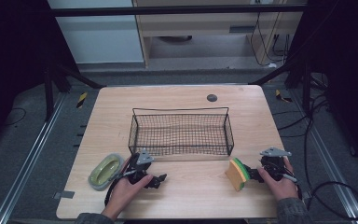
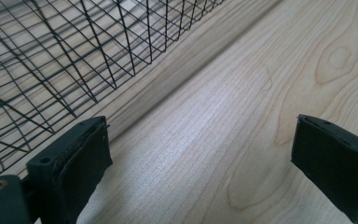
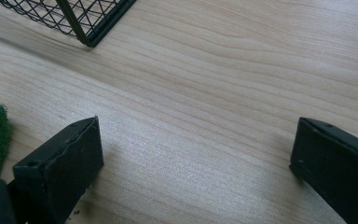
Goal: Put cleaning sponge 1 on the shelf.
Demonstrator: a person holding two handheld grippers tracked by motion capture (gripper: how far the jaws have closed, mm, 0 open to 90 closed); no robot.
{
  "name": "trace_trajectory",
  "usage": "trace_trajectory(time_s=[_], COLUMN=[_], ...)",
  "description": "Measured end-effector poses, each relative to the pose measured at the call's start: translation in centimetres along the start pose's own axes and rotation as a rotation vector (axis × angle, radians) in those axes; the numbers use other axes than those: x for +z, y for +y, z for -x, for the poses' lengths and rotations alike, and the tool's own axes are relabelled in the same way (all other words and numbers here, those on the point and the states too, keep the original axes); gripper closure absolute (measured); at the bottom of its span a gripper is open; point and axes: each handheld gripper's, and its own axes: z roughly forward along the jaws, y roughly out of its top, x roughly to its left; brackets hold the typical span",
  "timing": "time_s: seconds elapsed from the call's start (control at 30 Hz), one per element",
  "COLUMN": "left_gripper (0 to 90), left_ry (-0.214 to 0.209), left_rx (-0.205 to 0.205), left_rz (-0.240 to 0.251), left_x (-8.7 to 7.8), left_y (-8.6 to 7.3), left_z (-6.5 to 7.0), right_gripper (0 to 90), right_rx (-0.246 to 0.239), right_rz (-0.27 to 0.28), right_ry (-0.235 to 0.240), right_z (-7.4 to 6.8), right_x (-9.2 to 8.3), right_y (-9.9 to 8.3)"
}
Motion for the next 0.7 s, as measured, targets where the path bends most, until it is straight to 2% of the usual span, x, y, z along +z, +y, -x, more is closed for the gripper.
trace_trajectory(time_s=[0.13,0.17,0.2,0.27,0.3,0.33,0.37,0.43,0.5,0.57,0.63,0.67,0.7], left_gripper=[4.9,4.9,5.4,6.0,6.1,6.1,6.1,6.8,6.8,6.8,8.2,8.4,8.7], left_ry=[-0.004,-0.003,0.002,0.012,0.023,0.066,0.078,0.141,0.156,0.155,0.179,0.203,0.22], left_rx=[-0.01,-0.005,-0.001,-0.002,-0.005,-0.006,-0.003,0.022,0.018,0.014,0.02,0.053,0.069], left_rz=[0.025,0.037,0.044,0.052,0.056,0.066,0.067,0.109,0.142,0.132,0.094,0.054,0.033], left_x=[-1.1,-1.7,-3.0,-3.6,-4.2,-5.4,-5.8,-7.0,-7.9,-8.4,-8.8,-9.1,-9.4], left_y=[0.6,0.8,1.0,0.9,0.8,0.5,0.4,0.9,1.7,2.3,2.7,2.9,3.0], left_z=[-0.3,-0.3,-0.4,-0.6,-0.9,-1.4,-1.7,-2.5,-3.5,-4.4,-5.1,-5.4,-5.7], right_gripper=[1.9,1.9,1.9,1.9,1.9,1.9,1.9,1.8,1.9,1.9,1.9,2.0,2.0], right_rx=[0.005,0.005,0.003,0.003,0.003,0.003,0.003,0.003,0.0,-0.006,-0.008,-0.009,-0.007], right_rz=[-0.002,-0.002,-0.001,-0.002,-0.002,-0.002,-0.002,-0.002,-0.002,-0.003,-0.004,-0.004,-0.007], right_ry=[0.001,0.001,-0.001,-0.001,-0.001,-0.001,-0.001,0.0,0.004,0.01,0.011,0.012,0.012], right_z=[-0.1,-0.1,-0.1,-0.1,-0.1,-0.1,-0.1,-0.1,-0.1,-0.1,-0.1,-0.1,-0.1], right_x=[0.0,0.0,-0.1,-0.1,-0.1,-0.1,-0.1,-0.1,-0.1,-0.2,-0.2,-0.2,-0.2], right_y=[0.0,0.0,-0.1,-0.1,-0.1,-0.1,-0.1,-0.1,-0.1,-0.2,-0.2,-0.2,-0.1])
